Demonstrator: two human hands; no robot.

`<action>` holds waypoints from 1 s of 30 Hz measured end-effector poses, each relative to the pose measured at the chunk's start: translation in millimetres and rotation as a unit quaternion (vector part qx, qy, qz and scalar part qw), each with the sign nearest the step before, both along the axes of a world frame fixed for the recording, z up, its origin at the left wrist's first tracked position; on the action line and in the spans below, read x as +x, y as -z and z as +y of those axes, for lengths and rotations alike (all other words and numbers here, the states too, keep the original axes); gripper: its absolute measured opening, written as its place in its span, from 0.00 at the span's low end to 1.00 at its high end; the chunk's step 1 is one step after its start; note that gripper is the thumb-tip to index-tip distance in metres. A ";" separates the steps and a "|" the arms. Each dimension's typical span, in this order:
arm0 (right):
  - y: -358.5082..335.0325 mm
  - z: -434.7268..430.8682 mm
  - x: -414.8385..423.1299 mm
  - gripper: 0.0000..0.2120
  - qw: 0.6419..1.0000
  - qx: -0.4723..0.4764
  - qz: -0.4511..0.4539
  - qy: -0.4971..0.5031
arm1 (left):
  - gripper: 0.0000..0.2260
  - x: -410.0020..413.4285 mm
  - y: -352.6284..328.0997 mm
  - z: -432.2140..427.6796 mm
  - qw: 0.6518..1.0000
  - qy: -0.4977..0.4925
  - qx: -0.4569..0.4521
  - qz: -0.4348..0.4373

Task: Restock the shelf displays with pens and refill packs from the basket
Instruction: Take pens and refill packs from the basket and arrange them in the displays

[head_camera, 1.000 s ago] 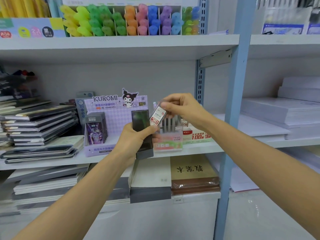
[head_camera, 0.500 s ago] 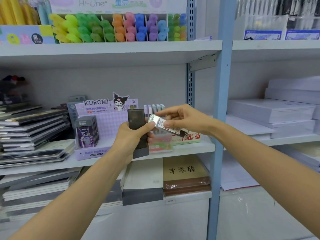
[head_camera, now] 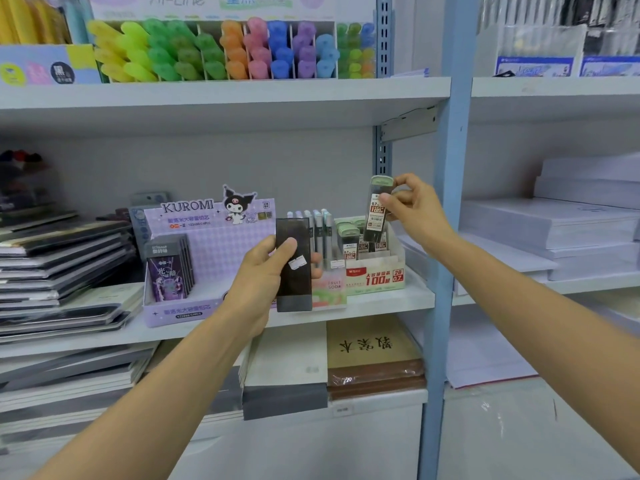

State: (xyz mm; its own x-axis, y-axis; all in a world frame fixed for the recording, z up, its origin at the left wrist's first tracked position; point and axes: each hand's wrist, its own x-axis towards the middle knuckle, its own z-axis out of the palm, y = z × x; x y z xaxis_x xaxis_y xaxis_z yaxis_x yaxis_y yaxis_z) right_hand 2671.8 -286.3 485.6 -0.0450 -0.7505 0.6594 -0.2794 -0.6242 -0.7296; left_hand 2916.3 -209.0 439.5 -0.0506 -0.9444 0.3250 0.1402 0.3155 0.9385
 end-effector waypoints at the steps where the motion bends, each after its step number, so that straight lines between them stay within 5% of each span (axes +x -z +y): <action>1: 2.5 -2.7 1.0 0.04 1.000 0.007 0.015 0.002 | 0.10 0.3 1.9 -0.6 1.000 0.000 0.001 -0.005; 5: 14.4 -10.9 3.2 0.07 0.997 0.037 0.068 0.005 | 0.10 0.5 7.2 -3.0 1.000 -0.002 0.013 -0.015; 15: 21.4 -12.3 -3.8 0.06 0.996 0.012 0.044 -0.072 | 0.10 -3.8 11.8 -14.9 1.000 -0.015 0.026 -0.006; 30: 24.9 -27.2 21.3 0.12 0.985 -0.002 0.174 0.012 | 0.10 -2.5 14.2 -14.1 1.000 -0.005 0.022 -0.018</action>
State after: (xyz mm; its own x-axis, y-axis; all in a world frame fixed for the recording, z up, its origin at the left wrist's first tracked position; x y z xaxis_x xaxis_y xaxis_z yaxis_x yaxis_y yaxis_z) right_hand 2693.1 -313.5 460.7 0.1665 -0.7492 0.6411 -0.5278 -0.6169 -0.5838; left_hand 2913.8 -223.2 425.3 -0.0514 -0.9584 0.2809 0.1019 0.2748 0.9561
